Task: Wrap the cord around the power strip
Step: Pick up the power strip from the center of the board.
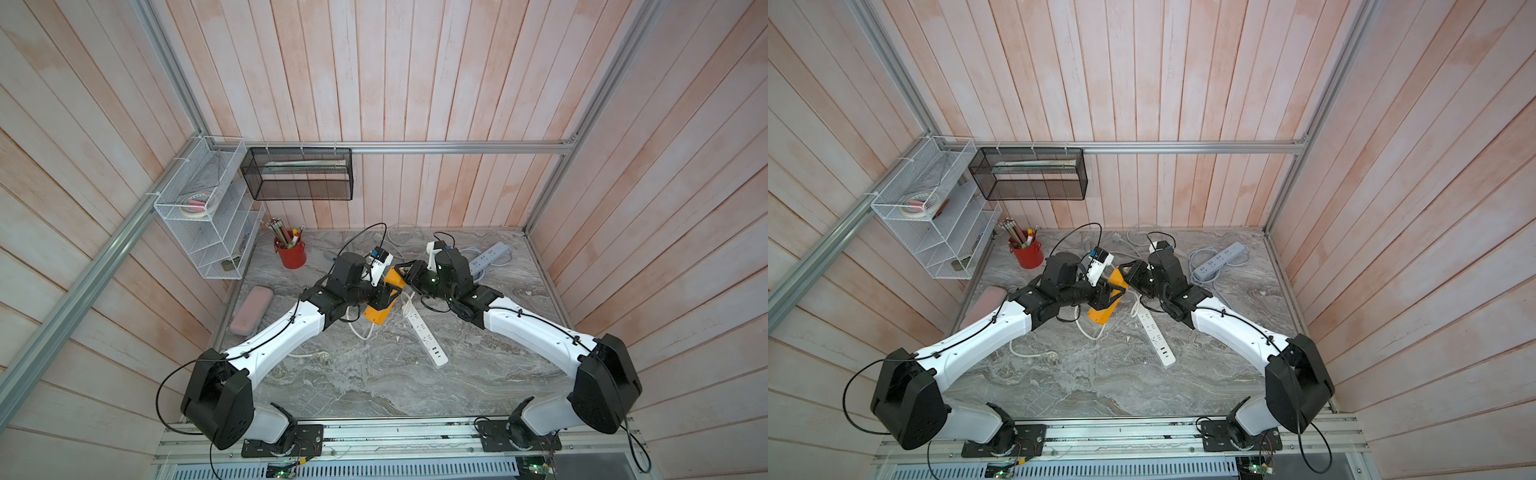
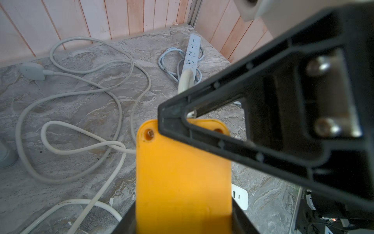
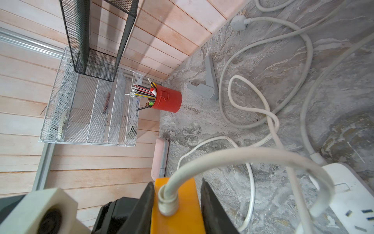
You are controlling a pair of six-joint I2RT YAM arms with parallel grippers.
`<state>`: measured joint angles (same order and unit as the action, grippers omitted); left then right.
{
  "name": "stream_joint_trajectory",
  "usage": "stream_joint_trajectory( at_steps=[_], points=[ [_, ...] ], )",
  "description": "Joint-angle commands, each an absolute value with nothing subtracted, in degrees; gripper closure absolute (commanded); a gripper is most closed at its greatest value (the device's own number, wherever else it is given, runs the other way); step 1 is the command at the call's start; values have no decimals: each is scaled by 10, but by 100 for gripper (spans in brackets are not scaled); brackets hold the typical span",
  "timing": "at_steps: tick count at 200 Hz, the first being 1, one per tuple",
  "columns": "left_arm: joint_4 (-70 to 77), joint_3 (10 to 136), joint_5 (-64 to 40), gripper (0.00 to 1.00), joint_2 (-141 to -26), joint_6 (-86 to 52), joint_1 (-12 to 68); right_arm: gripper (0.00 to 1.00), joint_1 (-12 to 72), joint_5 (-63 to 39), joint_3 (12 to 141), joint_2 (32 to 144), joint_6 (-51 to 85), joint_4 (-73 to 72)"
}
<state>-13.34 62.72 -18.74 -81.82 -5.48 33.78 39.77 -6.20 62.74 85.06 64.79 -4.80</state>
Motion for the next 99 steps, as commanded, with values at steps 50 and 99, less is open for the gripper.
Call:
stream_joint_trajectory(
  at_steps=[50, 99],
  points=[
    [-194, 629, -104, 21, -778, 8, 344, 100, 396, -21, 629, 863, 690, -65],
    [-192, 570, 94, 10, -718, 90, 430, 100, 396, 9, 657, 867, 741, -21]
  ],
)
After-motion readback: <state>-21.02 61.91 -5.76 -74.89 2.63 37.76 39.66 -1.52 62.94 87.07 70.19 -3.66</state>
